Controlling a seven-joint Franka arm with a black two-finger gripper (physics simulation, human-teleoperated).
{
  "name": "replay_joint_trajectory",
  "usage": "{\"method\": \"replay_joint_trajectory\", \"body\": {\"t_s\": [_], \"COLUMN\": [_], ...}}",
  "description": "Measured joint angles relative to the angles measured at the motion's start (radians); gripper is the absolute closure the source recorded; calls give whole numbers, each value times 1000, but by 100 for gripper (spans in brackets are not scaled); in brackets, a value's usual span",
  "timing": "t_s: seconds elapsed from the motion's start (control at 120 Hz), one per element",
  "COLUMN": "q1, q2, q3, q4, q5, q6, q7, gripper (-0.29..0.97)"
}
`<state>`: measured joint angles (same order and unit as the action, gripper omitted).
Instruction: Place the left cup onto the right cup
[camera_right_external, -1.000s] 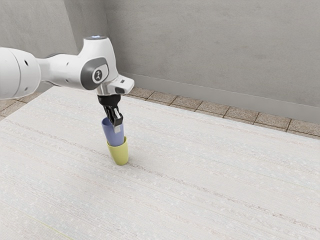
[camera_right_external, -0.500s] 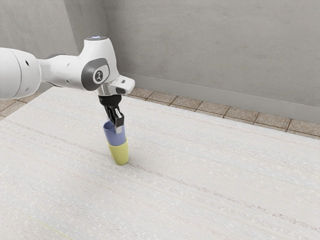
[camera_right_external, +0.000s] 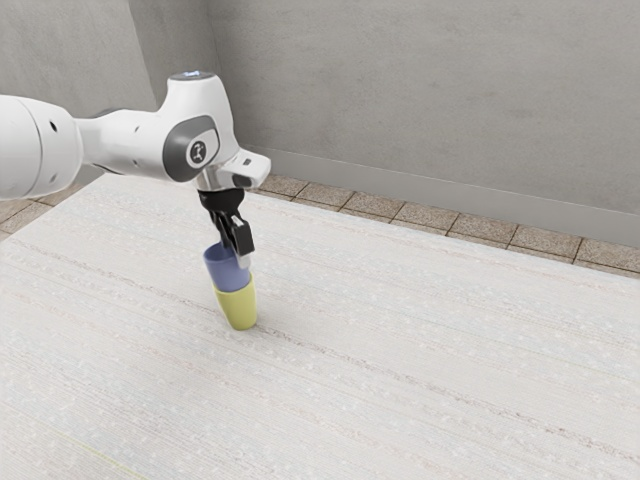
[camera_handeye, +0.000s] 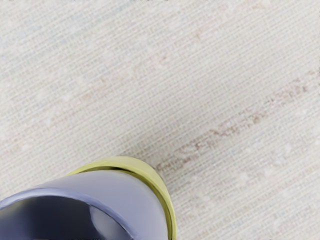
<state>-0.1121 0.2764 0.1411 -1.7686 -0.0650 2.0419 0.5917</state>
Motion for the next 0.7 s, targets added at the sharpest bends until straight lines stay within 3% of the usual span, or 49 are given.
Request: {"method": "replay_joint_trajectory", "body": {"t_s": [0.7], "q1": [0], "q2": [-130], "q3": [0], "q4": [-16], "q5": [-1], "q6": [-61], "q7": [0], "gripper": [0]}}
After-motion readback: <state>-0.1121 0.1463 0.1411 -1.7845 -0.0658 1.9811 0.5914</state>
